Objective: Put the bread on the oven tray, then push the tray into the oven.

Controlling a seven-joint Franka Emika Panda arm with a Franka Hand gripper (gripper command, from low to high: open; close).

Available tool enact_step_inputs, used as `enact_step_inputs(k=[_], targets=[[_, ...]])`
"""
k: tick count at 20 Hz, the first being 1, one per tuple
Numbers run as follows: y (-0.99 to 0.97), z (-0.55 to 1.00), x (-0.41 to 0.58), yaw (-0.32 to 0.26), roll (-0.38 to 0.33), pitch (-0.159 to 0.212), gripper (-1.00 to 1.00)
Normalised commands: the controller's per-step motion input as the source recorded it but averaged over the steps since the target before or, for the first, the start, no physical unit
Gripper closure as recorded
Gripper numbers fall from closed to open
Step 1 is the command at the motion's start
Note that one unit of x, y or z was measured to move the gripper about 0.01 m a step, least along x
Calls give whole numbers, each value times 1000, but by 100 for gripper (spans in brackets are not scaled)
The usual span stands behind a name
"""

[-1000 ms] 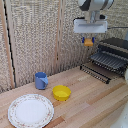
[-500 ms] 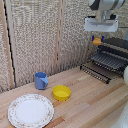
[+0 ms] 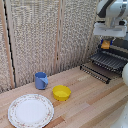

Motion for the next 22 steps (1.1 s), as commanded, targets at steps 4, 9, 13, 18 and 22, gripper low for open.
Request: enact_step_inputs(k=[4,9,13,18,22], targets=[[-696,-139,36,-114,20,9,100],[-558,-109,302,-68,0,-20,100],[-354,-85,513,-34,2,-29,100],[-35,-107,602,-15,0,-25,100],[-166,-52,450,0,-5,-2,100]])
